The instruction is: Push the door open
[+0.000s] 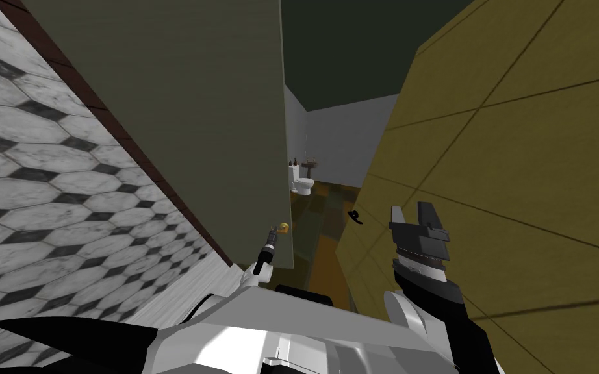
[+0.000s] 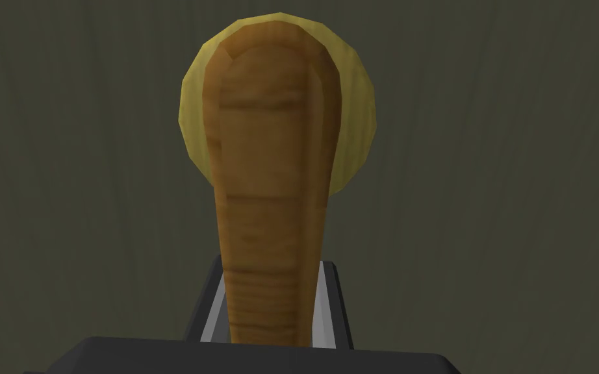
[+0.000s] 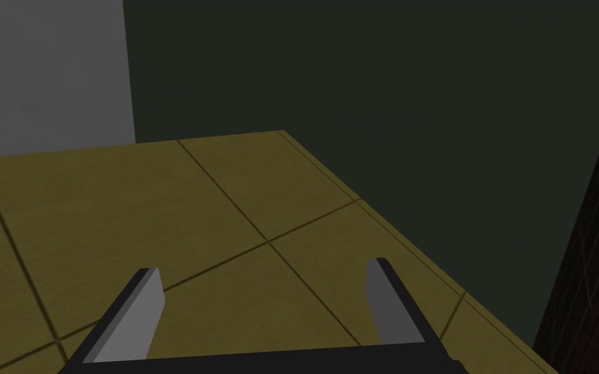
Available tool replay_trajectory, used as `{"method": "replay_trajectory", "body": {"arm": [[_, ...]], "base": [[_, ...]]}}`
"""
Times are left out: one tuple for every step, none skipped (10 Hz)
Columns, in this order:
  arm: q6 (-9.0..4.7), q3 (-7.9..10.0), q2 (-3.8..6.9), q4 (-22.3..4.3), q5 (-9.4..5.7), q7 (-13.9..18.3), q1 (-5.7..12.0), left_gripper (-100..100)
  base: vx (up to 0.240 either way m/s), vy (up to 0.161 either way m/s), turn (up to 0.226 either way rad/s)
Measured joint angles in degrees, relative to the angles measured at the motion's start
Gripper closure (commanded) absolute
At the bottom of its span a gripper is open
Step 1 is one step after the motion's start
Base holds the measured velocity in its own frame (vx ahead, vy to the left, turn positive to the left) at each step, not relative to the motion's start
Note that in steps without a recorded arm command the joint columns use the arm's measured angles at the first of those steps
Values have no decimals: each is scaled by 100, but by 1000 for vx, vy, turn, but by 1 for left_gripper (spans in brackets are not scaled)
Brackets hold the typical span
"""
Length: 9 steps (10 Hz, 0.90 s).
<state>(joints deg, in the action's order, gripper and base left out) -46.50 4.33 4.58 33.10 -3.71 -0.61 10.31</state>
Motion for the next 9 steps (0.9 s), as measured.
{"method": "replay_trajectory", "body": {"arm": [[83, 5, -6, 167, -1, -6, -62, 100], [76, 58, -41, 157, -29, -35, -67, 100], [76, 107, -54, 127, -56, -57, -72, 100], [60, 161, -43, 96, -85, -66, -71, 100], [98, 225, -50, 170, -115, -95, -99, 100], [101, 287, -54, 170, -146, -122, -90, 100], [95, 340, -61, 161, -173, -142, -86, 100], [107, 391, -86, 199, -199, -167, -109, 100], [107, 443, -106, 197, -226, -187, -106, 100]], "base": [[109, -41, 50], [172, -79, 71], [172, -111, 70], [158, -113, 82], [149, -87, 71], [164, -71, 56], [170, -66, 57], [167, -63, 60], [75, -17, 38]]}}
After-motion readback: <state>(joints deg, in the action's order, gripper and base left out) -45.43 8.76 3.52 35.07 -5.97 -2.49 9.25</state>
